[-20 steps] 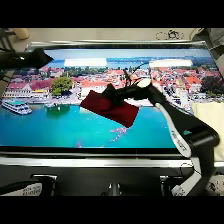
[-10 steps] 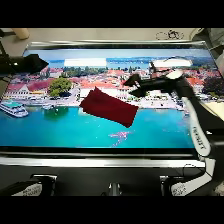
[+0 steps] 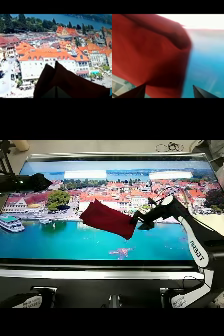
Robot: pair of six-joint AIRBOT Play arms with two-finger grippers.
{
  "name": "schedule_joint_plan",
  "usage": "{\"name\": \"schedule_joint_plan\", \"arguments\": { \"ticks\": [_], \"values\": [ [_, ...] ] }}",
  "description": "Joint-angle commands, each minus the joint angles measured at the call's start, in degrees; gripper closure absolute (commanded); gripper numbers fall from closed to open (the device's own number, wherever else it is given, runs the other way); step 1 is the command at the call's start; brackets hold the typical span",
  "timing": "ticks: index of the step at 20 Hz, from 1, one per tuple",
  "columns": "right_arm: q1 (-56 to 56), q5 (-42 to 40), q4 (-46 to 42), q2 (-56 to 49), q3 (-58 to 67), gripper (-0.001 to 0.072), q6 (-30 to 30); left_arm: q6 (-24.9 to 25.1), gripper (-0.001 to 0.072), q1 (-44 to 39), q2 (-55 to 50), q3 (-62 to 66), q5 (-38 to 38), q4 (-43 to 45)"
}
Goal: Fold the shirts.
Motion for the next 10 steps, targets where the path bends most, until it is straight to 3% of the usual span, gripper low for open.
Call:
{"name": "schedule_joint_plan", "arguments": {
  "ticks": [1,2,4,6,10],
  "values": [
    [3.04,-5.62,5.20,-1.64,-0.90,0.0280,-0.79,0.02,0.0682,-0.33,0.04,-0.11,-0.52,0.00],
    [2.97,-5.27,7.06,-1.62,-0.46,0.0650,-2.08,0.02,0.0682,-0.33,0.04,-0.11,-0.52,-0.02],
    [0.00,-0.22,11.89,-0.96,3.32,0.0688,-7.61,0.04,0.0682,-0.31,0.04,-0.11,-0.28,0.02],
    [-6.10,7.17,12.83,1.62,10.25,0.0690,-7.78,0.07,0.0681,-0.31,0.04,-0.11,0.50,0.02],
    [-23.50,13.18,5.84,10.58,21.14,0.0691,1.22,1.38,0.0682,-0.20,0.00,-0.11,2.05,0.02]
  ]
}}
